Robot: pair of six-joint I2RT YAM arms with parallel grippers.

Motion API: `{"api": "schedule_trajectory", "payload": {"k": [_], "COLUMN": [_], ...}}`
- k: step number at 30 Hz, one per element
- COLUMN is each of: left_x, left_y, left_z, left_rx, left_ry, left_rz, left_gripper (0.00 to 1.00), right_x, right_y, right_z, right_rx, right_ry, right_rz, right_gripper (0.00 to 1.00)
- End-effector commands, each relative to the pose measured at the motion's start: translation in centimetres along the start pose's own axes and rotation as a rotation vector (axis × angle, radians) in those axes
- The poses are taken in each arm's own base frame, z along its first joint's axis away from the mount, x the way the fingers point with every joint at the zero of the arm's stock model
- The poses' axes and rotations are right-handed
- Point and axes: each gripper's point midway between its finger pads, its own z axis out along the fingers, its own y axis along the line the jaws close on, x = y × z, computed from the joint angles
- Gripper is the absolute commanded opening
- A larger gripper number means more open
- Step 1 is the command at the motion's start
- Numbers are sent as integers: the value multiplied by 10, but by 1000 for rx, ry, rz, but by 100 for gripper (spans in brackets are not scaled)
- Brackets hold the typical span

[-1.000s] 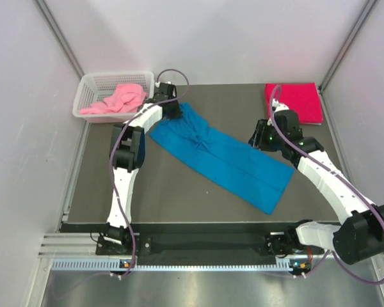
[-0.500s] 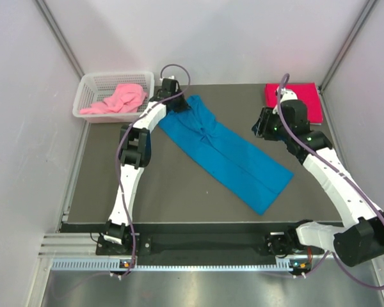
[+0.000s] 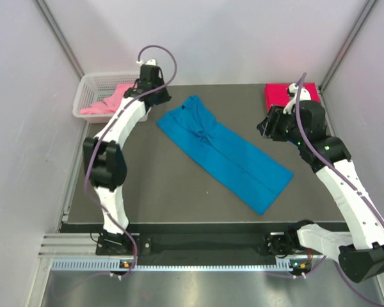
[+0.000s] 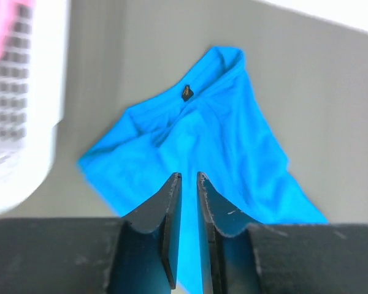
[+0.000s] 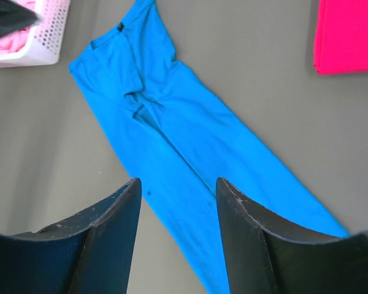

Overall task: Fold and stack the t-shirts
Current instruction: Fold the tshirt

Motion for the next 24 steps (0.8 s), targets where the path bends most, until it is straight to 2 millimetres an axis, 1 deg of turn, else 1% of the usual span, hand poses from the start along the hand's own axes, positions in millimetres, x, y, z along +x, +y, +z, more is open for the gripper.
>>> {"api": "schedule_trajectory", "payload": {"k": [1, 2, 3, 4, 5, 6, 7, 9, 10, 12, 13, 15, 16, 17, 19, 20, 21, 24], "left_x": [1, 9, 12, 30, 38, 37, 57, 70, 80, 90, 99, 105, 117, 117, 127, 127, 134, 140], "left_y": [12, 17, 17, 27, 29, 26, 36, 44, 48, 46, 48, 53, 59, 59, 64, 64, 66, 67], "left_z": [-45, -46, -47, -48, -47, -44, -38, -31, -24, -16, -8, -1, 4, 8, 16, 19, 24, 32], "left_rx": [-28, -36, -30, -48, -48, -23, -48, -81, -87, -74, -77, -101, -118, -111, -125, -123, -124, -110], "left_ry": [-40, -33, -47, -21, -8, -31, 1, 18, 35, 59, 73, 71, 89, 75, 86, 82, 92, 83], "left_rz": [-16, -28, -48, -58, -68, -90, -100, -145, -156, -201, -212, -232, -238, -243, -253, -262, -262, -280], "left_gripper": [21, 21, 20, 20, 20, 19, 19, 19, 19, 19, 19, 20, 21, 22, 22, 23, 23, 24], "right_x": [-1, 2, 5, 8, 7, 7, 6, 6, 5, 6, 7, 7, 7, 6, 6, 6, 6, 6], "right_y": [6, 7, 8, 12, 14, 15, 16, 15, 16, 19, 20, 20, 20, 19, 19, 19, 18, 18], "right_z": [-15, -15, -14, -15, -15, -16, -15, -14, -12, -10, -8, -6, -4, -5, -6, -7, -7, -7], "right_rx": [-34, -41, -49, -70, -79, -84, -87, -82, -86, -106, -109, -105, -103, -103, -100, -101, -97, -99], "right_ry": [-6, 1, 10, 20, 18, 17, 14, 13, 12, 20, 26, 31, 37, 33, 31, 28, 27, 17], "right_rz": [8, 15, 27, 31, 32, 34, 33, 38, 39, 44, 45, 44, 43, 41, 40, 39, 38, 44], "right_gripper": [52, 52, 52, 52, 52, 52, 52, 52, 52, 52, 52, 52, 52, 52, 52, 52, 52, 52]}}
